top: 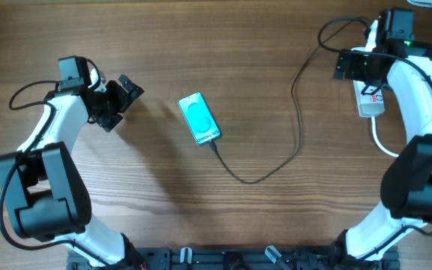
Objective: Plug charger to phone and switch on socket
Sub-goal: 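Release the phone and move the right gripper to the power strip switch, then press the rocker switch on the white power strip with the right gripper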
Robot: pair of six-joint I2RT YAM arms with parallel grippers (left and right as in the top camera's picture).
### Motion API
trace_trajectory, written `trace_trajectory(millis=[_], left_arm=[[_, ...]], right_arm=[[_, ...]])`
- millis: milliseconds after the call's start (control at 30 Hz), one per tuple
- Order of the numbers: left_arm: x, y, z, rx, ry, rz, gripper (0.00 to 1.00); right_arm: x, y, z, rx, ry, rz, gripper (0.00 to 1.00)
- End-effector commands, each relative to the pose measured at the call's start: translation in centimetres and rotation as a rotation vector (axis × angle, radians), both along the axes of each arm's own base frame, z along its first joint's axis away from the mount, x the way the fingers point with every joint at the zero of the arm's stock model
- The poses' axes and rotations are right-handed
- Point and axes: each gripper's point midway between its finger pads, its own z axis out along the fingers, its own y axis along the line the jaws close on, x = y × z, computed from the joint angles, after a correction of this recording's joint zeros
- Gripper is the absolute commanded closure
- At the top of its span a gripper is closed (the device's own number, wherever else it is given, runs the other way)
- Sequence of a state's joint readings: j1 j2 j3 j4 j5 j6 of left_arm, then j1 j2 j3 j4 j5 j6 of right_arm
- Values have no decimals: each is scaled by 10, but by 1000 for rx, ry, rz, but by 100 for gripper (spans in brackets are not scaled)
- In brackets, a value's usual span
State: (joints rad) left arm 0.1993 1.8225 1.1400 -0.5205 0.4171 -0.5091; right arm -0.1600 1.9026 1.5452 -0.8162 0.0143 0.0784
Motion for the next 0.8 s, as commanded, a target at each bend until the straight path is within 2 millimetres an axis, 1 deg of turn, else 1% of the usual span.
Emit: trace_trajectory(millis=[0, 33, 100, 167, 200, 267, 300, 367, 467, 533, 600, 733, 767], left_arm=[[2, 0, 1, -4, -8, -8, 0], [1, 0, 1, -4, -7, -8, 0], [1, 0, 1, -4, -7, -8, 0], [2, 0, 1, -4, -8, -8, 0], [2, 0, 1, -4, -8, -8, 0], [1, 0, 1, -4, -7, -8, 0], [2, 0, 1, -4, -8, -8, 0], [1, 0, 1, -4, -7, -8, 0], [1, 0, 1, -4, -7, -8, 0], [2, 0, 1, -4, -8, -8, 0], [2, 0, 1, -4, -8, -8, 0], [1, 0, 1, -4, -7, -8, 0], [1, 0, 1, -4, -7, -8, 0]], right_arm=[[0, -27, -22, 96, 9, -38, 0], [-1, -43, -22, 93, -2, -73, 0], [-1, -70, -19, 89, -37, -143, 0], [-5, -102, -16, 76, -68, -249, 0], [-5, -112, -15, 76, -85, -282, 0], [-7, -125, -16, 76, -95, -313, 0], [-8, -126, -20, 88, -90, -338, 0], [-8, -123, -29, 106, -73, -334, 0], [-7, -116, -55, 149, -29, -314, 0], [-6, -115, -65, 152, -15, -292, 0], [-4, -115, -71, 149, -12, -263, 0], [-3, -116, -73, 145, -21, -261, 0], [-3, -116, -80, 141, -23, -253, 0]])
